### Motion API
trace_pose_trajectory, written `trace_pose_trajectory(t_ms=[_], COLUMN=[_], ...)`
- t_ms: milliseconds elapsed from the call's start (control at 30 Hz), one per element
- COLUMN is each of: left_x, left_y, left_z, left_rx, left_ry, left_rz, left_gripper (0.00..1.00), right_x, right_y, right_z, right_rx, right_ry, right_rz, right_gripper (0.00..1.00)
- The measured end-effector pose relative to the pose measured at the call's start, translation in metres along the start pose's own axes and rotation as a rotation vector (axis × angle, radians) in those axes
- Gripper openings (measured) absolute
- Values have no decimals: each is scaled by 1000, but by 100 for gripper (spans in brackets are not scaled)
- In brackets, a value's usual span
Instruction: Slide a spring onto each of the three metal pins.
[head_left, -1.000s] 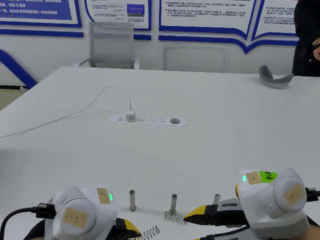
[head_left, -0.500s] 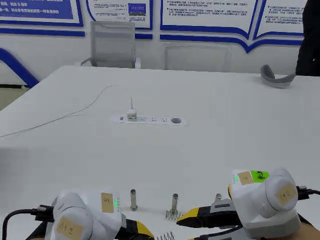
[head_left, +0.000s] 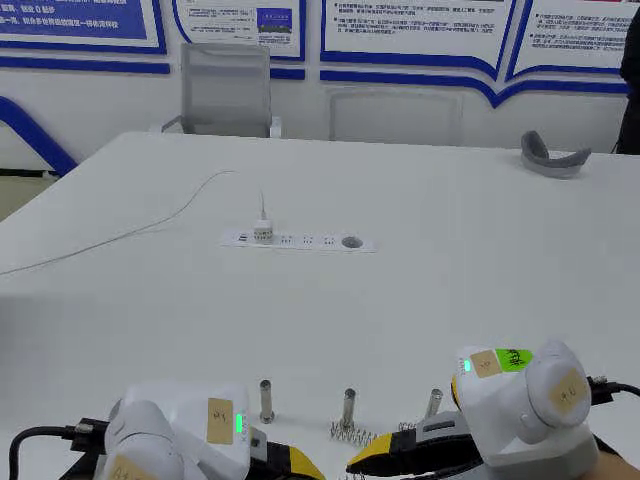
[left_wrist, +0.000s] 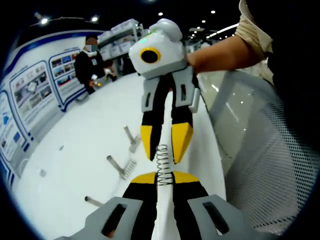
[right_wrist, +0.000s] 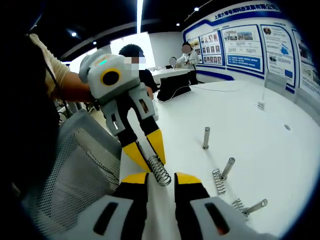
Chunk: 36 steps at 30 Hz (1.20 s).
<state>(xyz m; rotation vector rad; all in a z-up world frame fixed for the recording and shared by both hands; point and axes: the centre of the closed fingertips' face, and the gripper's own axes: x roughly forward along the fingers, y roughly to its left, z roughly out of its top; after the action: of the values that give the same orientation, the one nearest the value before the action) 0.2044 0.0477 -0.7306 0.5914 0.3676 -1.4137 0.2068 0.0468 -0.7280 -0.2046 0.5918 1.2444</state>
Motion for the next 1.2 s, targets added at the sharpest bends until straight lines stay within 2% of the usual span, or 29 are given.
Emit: trace_pose_trajectory(t_ms=[133,367,700,1200], left_x=[-1,-1,-2,-3], left_y=[0,-3,-3,3], left_z=[2,1,0,-6], left_rx=[-5,5,-4,-48], left_ry=[-11,-5,-9,-29], left_rz=[-1,-3,6,46], left_gripper=[10,10,9,10], right_x=[1,0,0,11], right_y=[3,6,13,10], right_z=[0,3,13,19], right_rx=[4,6,-44,-126], right_ry=[1,-6,19,179], right_rz=[10,15,14,-17], right_gripper=[19,15,12,12])
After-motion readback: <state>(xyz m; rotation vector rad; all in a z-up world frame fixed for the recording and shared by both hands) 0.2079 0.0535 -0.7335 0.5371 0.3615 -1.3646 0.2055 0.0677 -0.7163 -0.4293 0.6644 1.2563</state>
